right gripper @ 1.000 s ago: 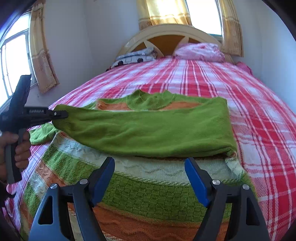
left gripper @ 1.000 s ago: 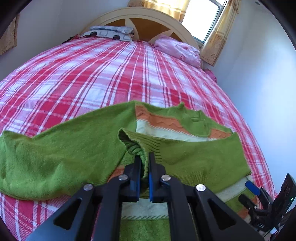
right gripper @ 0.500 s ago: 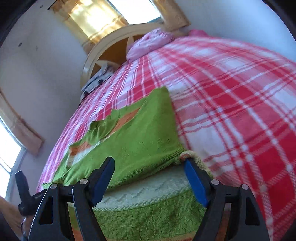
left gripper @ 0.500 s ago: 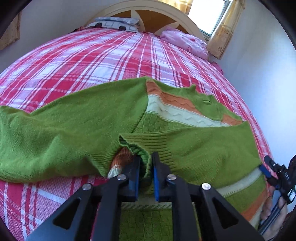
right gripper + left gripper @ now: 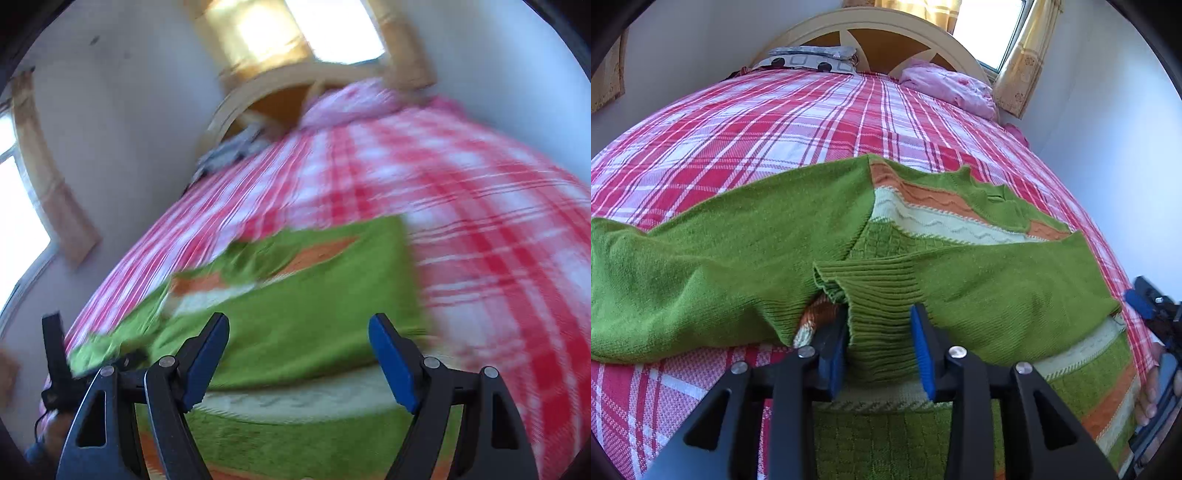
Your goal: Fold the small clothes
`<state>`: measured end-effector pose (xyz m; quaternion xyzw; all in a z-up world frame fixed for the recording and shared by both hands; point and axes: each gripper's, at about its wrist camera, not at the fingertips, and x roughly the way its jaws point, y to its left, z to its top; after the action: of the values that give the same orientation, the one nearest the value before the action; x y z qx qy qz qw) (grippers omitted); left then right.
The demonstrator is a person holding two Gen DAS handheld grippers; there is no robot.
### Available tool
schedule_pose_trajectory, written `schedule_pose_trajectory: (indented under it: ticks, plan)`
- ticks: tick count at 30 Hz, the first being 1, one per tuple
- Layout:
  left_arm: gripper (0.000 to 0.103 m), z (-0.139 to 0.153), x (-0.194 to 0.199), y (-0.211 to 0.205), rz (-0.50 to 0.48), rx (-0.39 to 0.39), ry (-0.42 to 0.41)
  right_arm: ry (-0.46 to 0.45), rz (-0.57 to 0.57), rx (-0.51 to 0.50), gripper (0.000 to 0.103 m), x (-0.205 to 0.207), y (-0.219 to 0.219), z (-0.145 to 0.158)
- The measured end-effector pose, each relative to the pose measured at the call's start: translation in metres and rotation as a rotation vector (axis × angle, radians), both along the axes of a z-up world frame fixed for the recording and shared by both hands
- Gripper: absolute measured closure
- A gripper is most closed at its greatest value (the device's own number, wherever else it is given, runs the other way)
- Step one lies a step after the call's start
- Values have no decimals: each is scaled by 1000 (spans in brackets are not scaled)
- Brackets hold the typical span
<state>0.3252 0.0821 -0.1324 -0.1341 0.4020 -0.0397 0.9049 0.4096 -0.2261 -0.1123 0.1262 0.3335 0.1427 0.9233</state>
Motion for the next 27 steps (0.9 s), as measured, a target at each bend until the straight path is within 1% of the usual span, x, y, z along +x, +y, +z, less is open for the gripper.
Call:
schedule_pose_trajectory:
  ticks: [1,3,4,5,6,9,11,12,14,15,16,18,20,22,24,27]
  plan:
    - [67,0,-1,2,4,-9,-2,37,-5,0,24,9,-2,-8]
    - [67,0,-3,5,10,-32,-8,167,-68,1,24,27,-16,-32]
    - [67,0,-4,6,12,-44,-12,179,-61,37,24,28,-23,-38]
    - [67,-1,-5,8,14,-58,-18,156,-48,68,24,25,-28,-37]
    - [67,-1,-6,10,17,-69,-22,154,-47,52,24,20,-30,-34]
    - [62,0,-7,11,13,-94,-37,155,-71,-75,24,10,-17,-22]
    - [53,1,-8,8,1,-89,-45,129,-75,-123,24,2,-3,-11]
    - [50,2,-9,7,-4,-85,-49,115,-51,-145,24,3,8,-5]
    - [38,5,-13,5,-2,-65,-65,101,-27,-210,24,10,28,-1]
    - [37,7,-15,5,5,-56,-79,94,-28,-254,24,15,38,-3]
    - [33,11,-19,5,3,-51,-93,94,-28,-289,24,20,47,-6]
    - [25,17,-29,6,1,-42,-115,132,-13,-346,24,30,63,-20]
    - [12,22,-42,9,12,-12,-146,176,6,-391,24,29,75,-37]
    - [9,25,-53,19,27,14,-162,129,-7,-456,24,19,86,-39]
    - [9,23,-56,33,50,25,-149,126,11,-457,24,13,88,-39]
    - [9,21,-63,62,122,53,-124,129,19,-445,24,8,85,-39]
